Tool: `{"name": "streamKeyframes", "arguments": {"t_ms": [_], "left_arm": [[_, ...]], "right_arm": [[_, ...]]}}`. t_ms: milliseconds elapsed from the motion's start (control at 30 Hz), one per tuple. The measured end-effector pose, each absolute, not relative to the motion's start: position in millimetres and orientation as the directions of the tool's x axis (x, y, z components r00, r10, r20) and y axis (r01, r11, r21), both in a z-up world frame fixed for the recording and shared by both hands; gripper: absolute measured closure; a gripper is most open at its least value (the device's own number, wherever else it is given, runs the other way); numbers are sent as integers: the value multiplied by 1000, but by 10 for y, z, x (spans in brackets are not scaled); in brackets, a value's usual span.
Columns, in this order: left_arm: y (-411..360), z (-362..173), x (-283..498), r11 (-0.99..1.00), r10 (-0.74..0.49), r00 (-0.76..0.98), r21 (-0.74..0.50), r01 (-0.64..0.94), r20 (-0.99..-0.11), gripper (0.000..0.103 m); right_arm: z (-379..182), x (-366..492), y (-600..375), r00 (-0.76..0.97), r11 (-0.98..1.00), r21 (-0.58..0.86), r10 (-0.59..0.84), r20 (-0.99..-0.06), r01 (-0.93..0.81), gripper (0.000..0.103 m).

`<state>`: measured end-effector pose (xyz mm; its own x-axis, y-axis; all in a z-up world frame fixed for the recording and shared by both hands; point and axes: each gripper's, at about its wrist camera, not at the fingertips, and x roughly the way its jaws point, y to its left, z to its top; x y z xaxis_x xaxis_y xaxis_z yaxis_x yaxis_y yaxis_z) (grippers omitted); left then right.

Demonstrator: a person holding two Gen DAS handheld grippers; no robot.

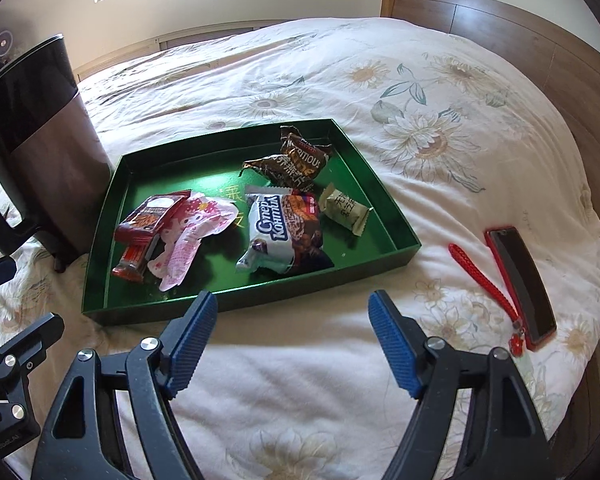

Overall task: Organize snacks
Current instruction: 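Withdraw both open tools from the tray back toward the remaining snacks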

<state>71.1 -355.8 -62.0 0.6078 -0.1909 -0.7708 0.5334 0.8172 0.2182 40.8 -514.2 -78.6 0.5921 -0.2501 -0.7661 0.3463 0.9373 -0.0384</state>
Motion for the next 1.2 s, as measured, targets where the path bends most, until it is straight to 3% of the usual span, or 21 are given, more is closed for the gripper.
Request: {"name": "streamKeyframes", "arguments": {"t_ms": [533, 1200], "left_arm": [[-2913, -747, 273, 820, -105, 630, 292, 493, -770, 38], [-1848, -850, 16, 896, -27, 626, 259, 361, -779, 37]], "right_arm": [[-809, -113, -4596, 571, 940, -21, -224, -790, 340, 0], [-805, -380, -3746, 587, 965, -8, -166, -792, 263, 0]]}}
